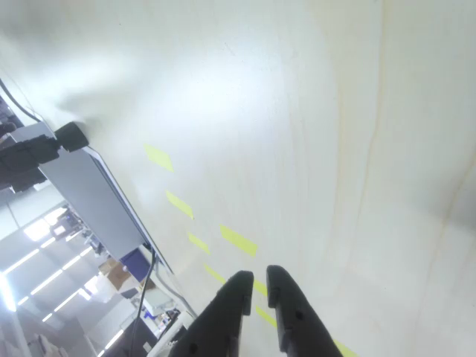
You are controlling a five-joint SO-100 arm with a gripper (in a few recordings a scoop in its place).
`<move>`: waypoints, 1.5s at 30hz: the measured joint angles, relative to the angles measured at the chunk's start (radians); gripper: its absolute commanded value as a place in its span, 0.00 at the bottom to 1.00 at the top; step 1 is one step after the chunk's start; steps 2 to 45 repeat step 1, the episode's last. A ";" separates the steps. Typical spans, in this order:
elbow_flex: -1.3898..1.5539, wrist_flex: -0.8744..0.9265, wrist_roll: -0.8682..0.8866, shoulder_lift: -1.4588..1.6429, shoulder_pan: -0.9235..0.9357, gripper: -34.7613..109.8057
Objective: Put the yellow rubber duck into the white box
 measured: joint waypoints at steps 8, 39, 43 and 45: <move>0.000 0.000 0.000 0.000 0.000 0.24; 0.000 0.000 0.000 0.000 0.000 0.24; 0.000 0.000 0.000 0.000 0.000 0.24; 0.000 0.000 0.000 0.000 0.000 0.24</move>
